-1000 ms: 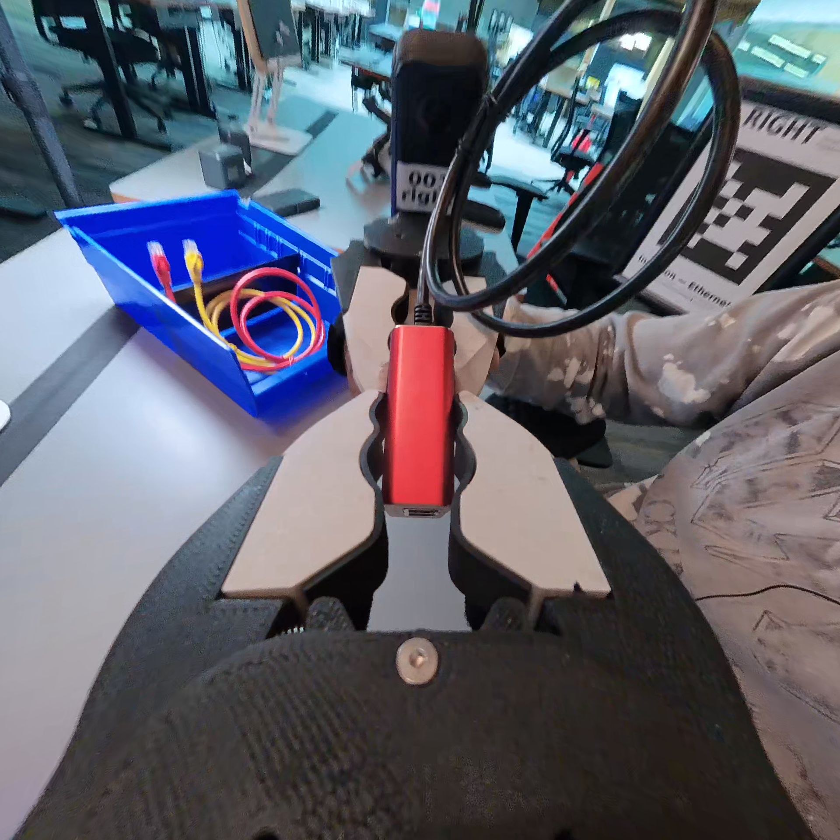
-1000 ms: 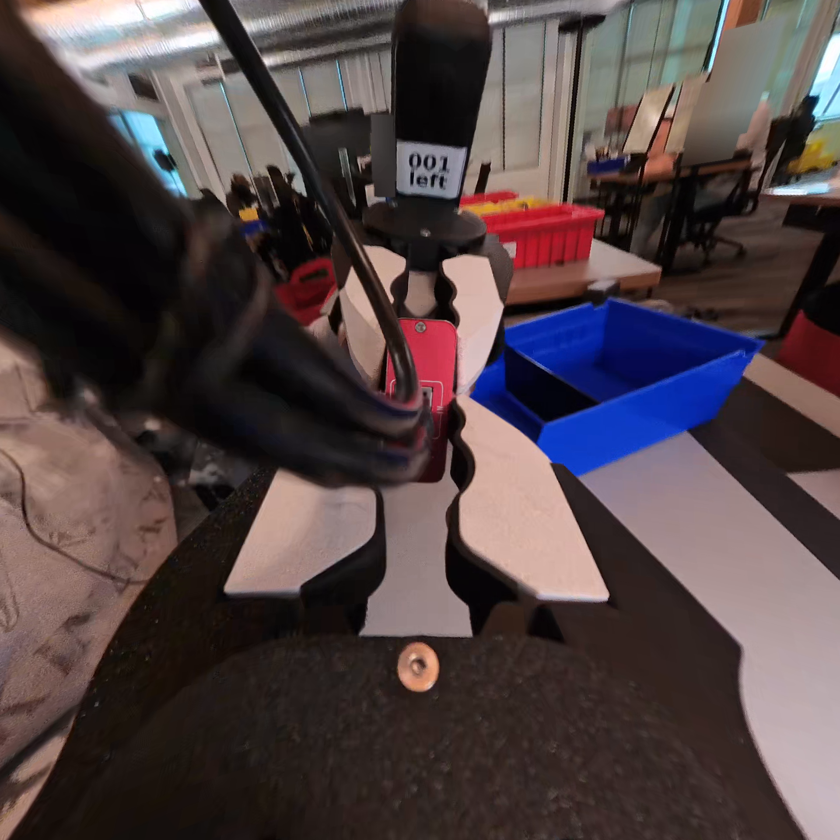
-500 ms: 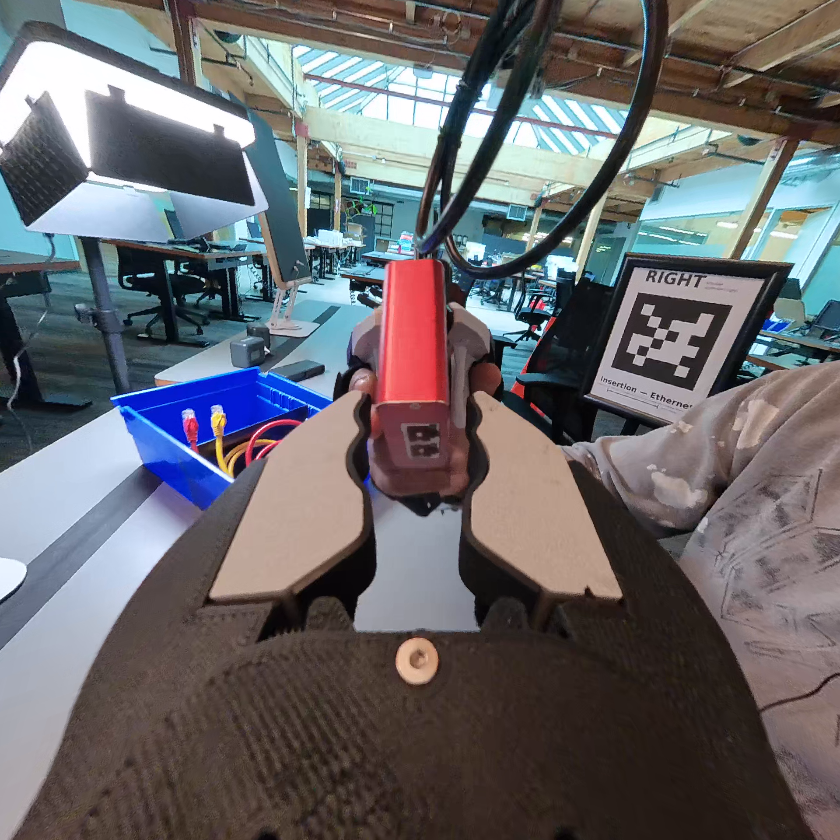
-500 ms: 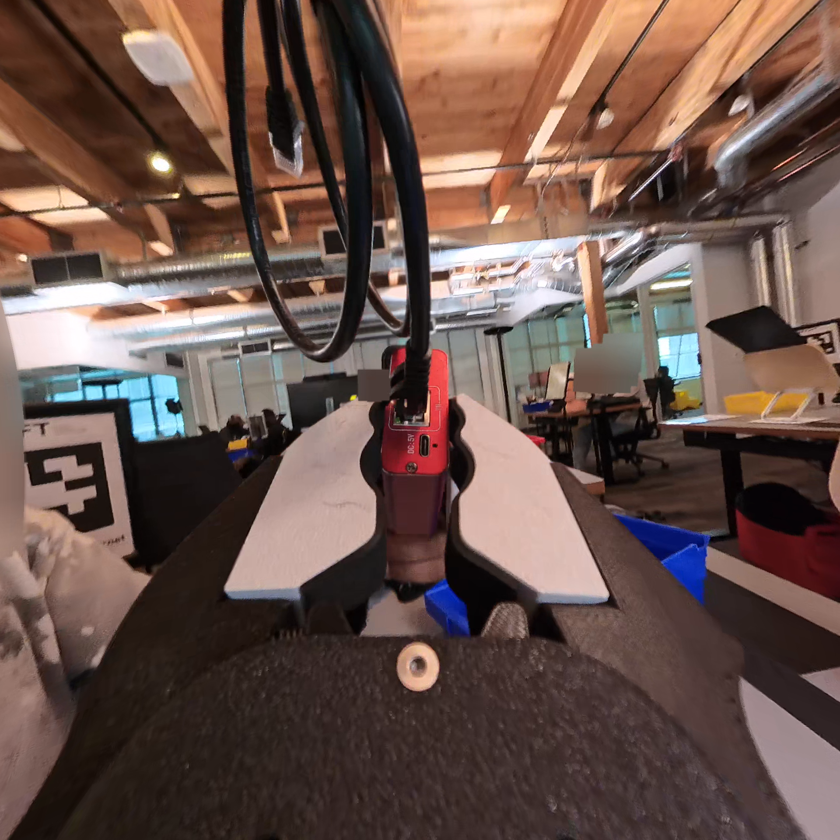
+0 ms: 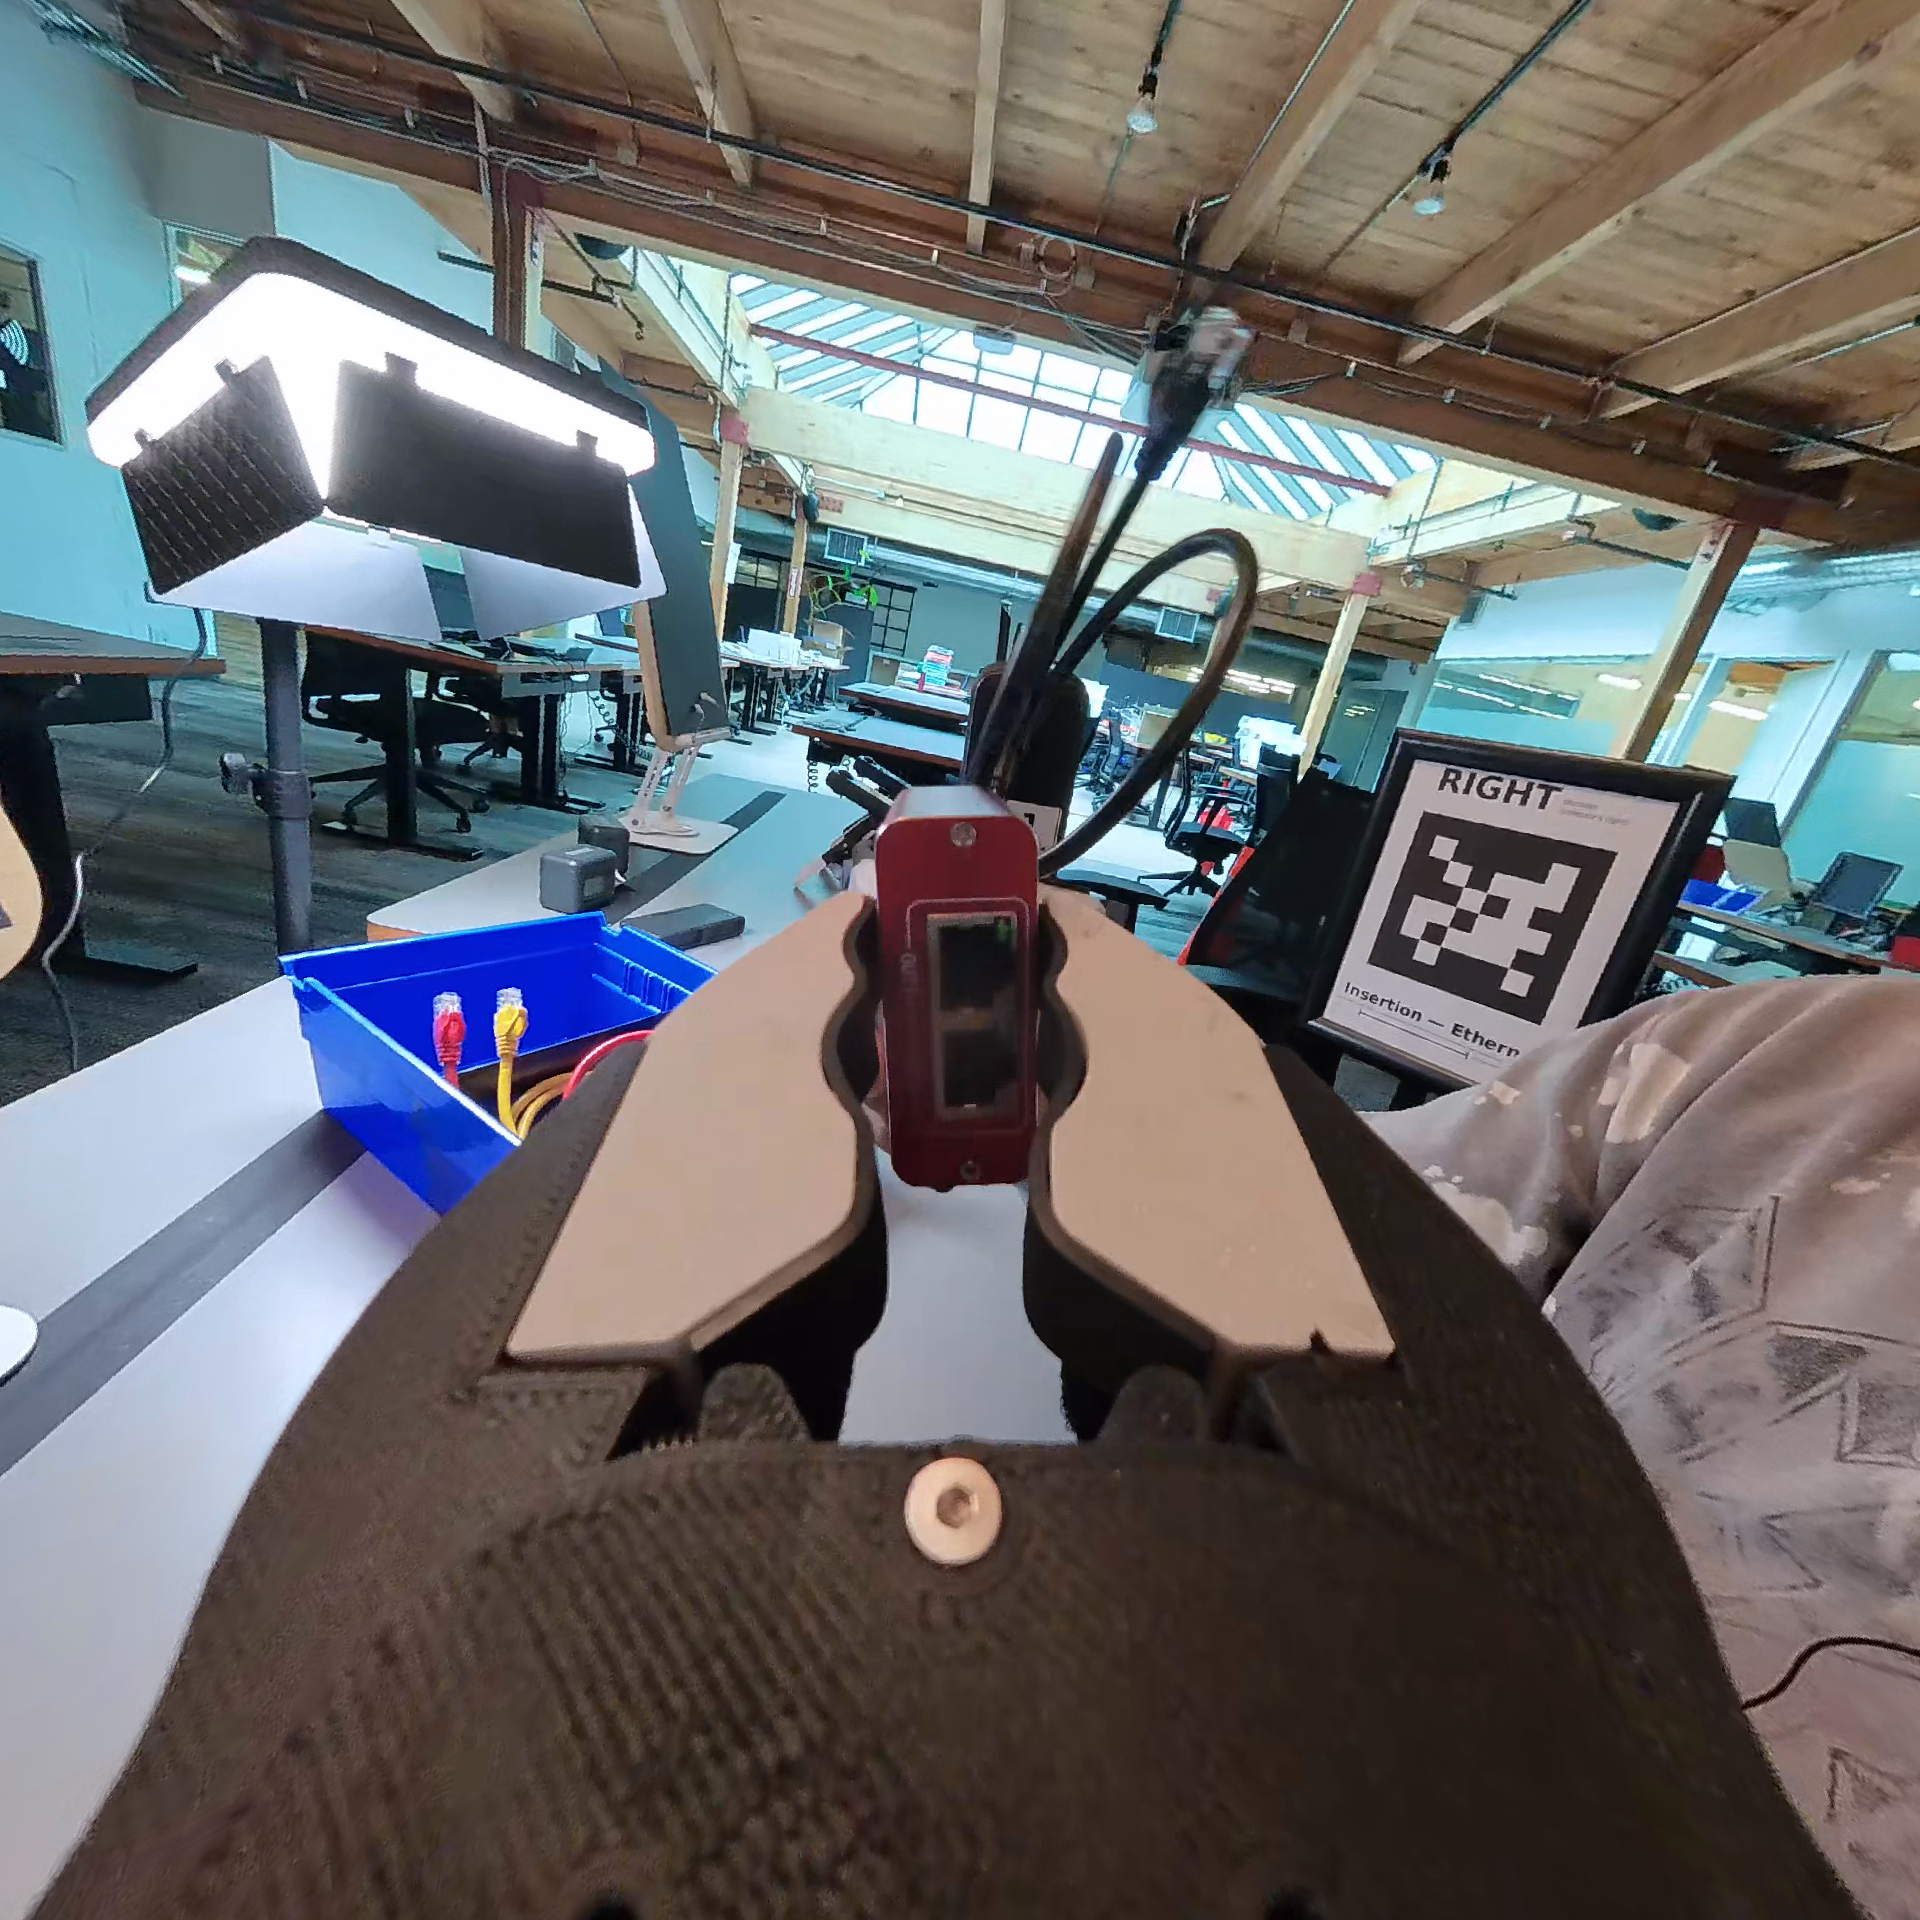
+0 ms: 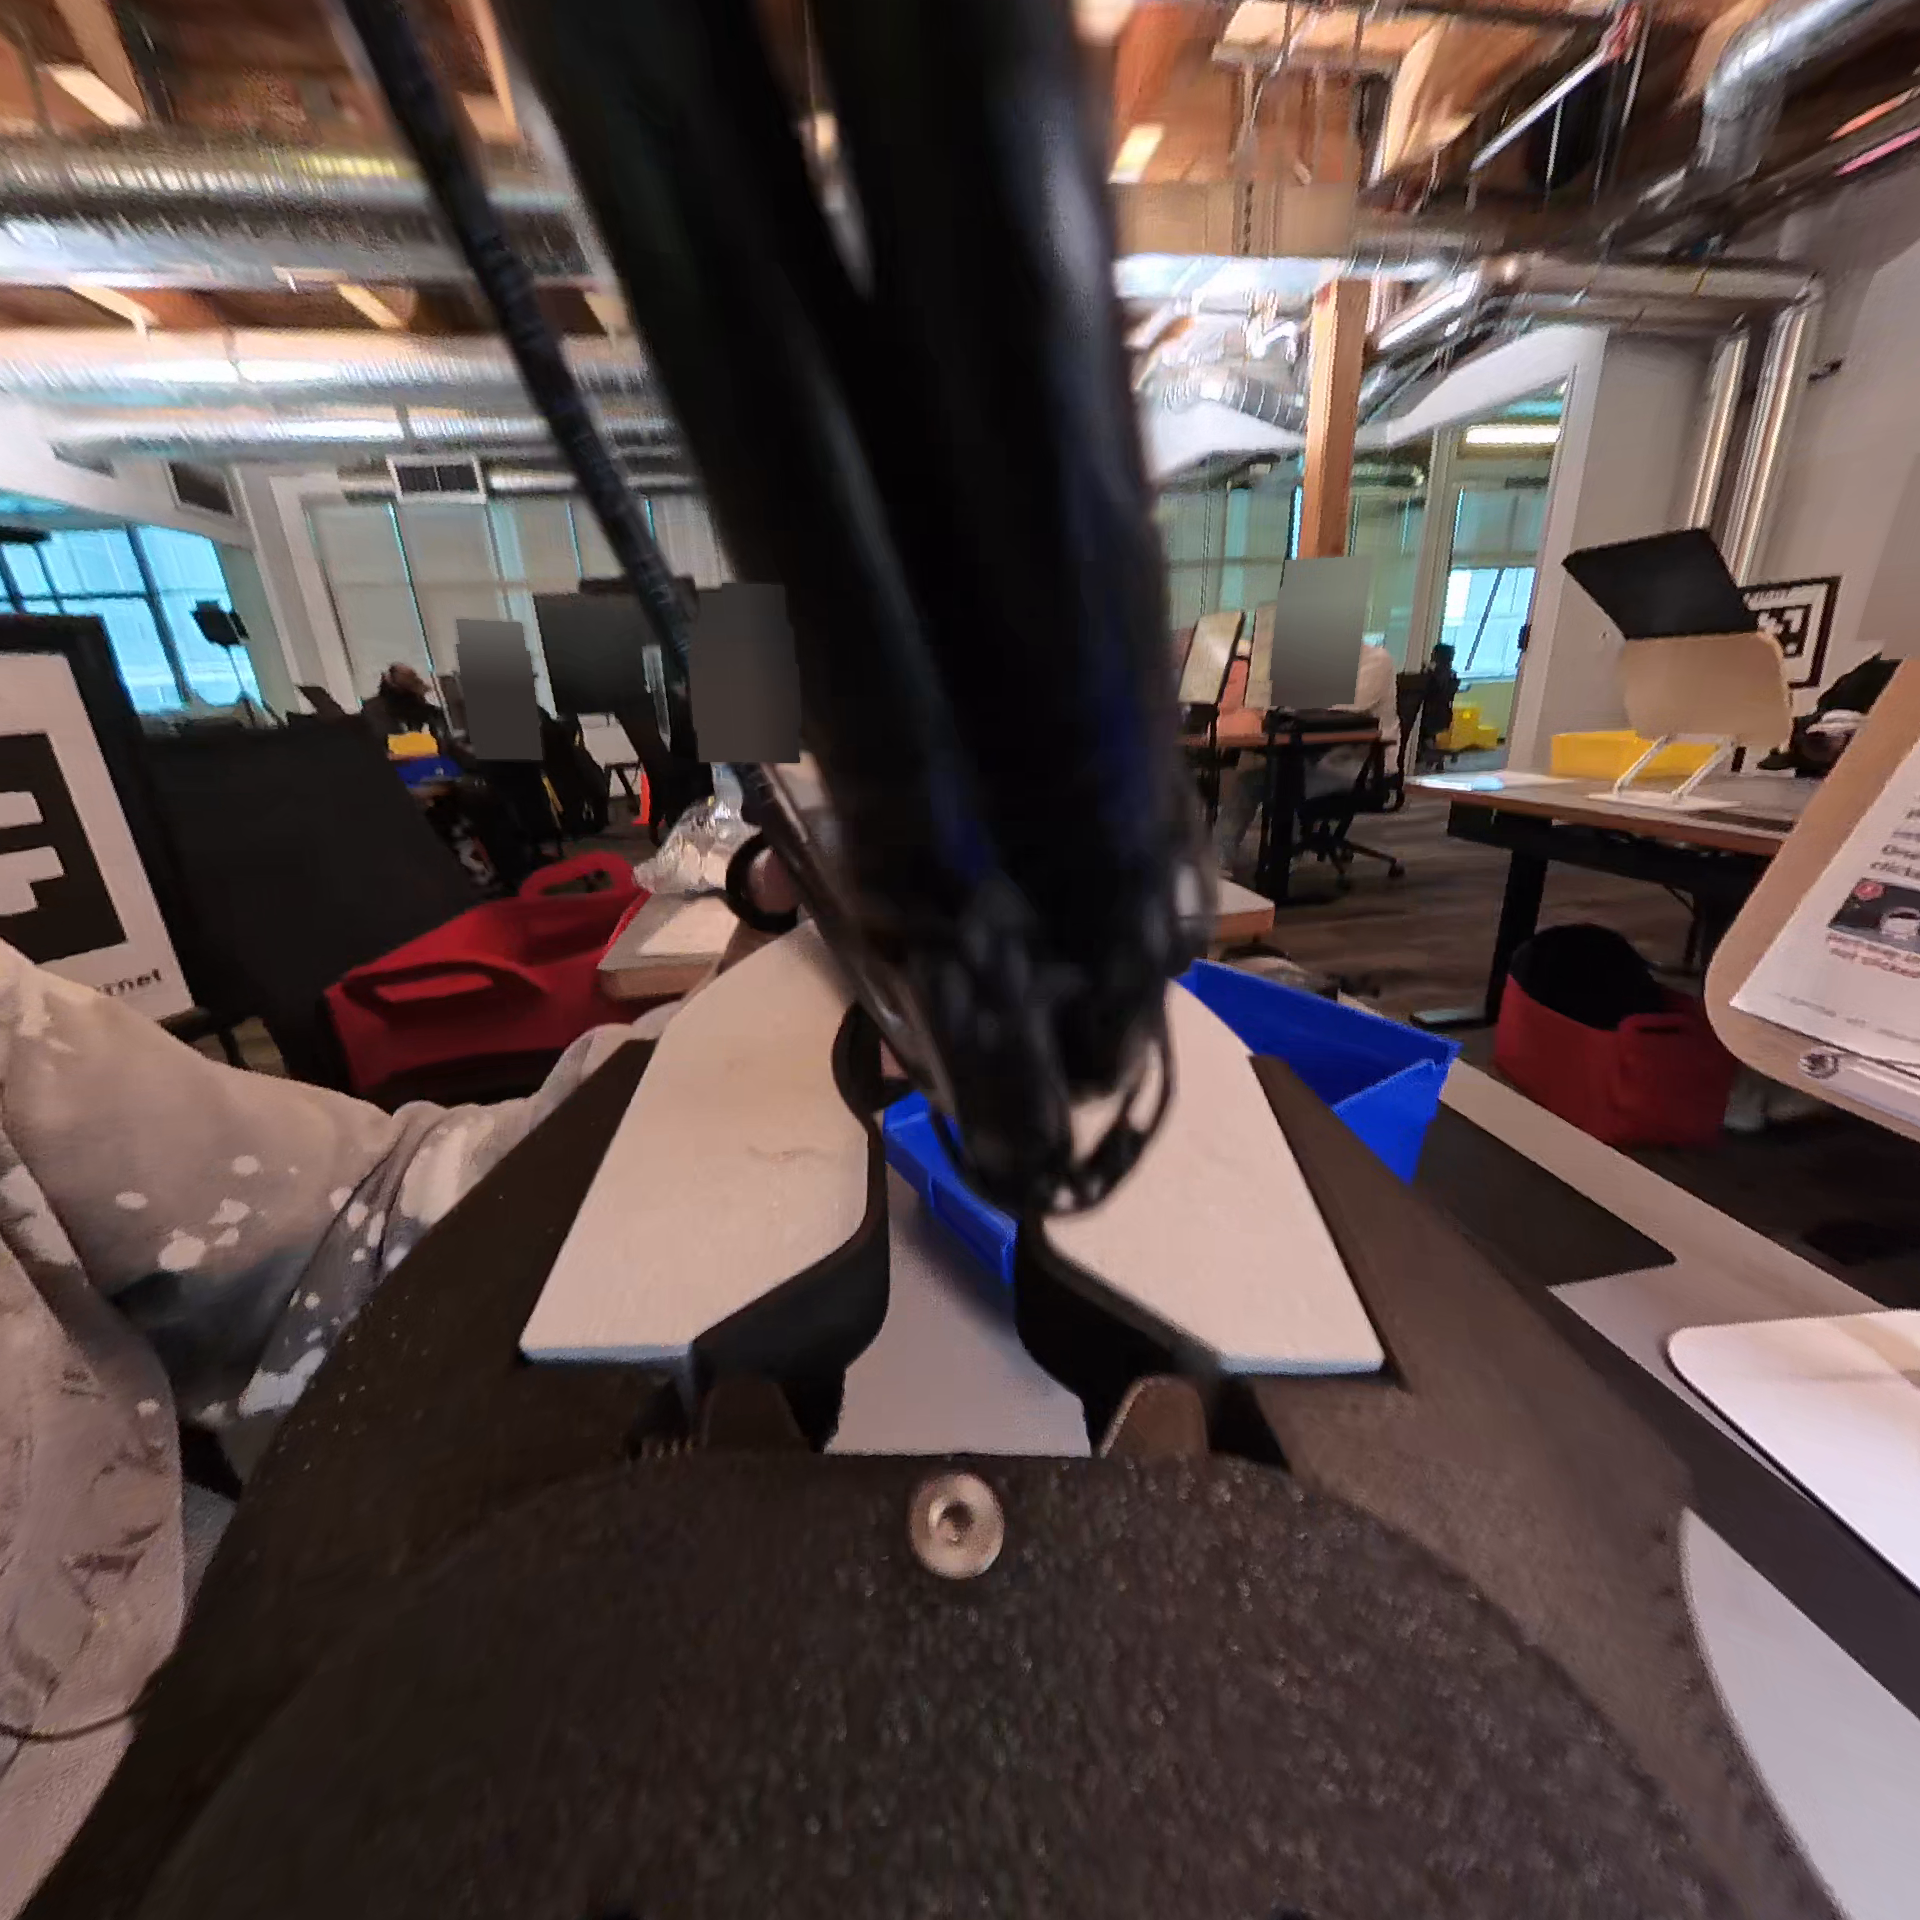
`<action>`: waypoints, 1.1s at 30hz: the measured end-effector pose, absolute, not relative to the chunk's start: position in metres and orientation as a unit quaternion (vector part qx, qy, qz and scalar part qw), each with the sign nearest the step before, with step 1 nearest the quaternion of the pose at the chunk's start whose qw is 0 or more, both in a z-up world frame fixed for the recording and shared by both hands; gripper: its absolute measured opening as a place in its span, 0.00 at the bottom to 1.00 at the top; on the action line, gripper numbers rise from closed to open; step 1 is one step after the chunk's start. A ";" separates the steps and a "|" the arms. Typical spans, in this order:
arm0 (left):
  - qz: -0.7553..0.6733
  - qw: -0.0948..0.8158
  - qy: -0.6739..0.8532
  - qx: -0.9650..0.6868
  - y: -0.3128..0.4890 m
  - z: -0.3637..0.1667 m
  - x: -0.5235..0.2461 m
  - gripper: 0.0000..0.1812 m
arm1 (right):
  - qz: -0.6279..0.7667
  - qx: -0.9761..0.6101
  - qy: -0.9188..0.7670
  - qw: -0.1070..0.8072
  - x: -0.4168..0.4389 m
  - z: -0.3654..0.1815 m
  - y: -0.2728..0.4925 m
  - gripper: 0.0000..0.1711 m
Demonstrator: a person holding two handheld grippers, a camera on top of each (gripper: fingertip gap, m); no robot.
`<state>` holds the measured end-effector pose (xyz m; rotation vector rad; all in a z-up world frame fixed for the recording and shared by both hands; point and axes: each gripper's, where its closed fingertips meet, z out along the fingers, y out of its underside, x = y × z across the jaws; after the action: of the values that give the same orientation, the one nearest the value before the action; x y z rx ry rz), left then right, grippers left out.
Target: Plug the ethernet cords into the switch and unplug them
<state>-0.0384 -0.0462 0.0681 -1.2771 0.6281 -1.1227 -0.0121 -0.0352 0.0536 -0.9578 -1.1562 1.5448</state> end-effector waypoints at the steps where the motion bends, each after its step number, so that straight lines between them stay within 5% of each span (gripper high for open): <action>1: -0.488 0.617 0.272 -0.554 -0.046 0.069 -0.039 0.15 | 0.627 -0.394 -0.478 0.473 -0.012 0.052 -0.035 0.13; 33: -0.378 0.647 0.360 -0.556 -0.074 0.077 -0.004 0.17 | 0.666 -0.363 -0.481 0.439 -0.001 0.076 -0.071 0.09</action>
<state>-0.0037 -0.0744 0.0770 -1.2656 0.8195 -0.8593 -0.0012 -0.0706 0.0763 -0.9031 -1.1954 1.6551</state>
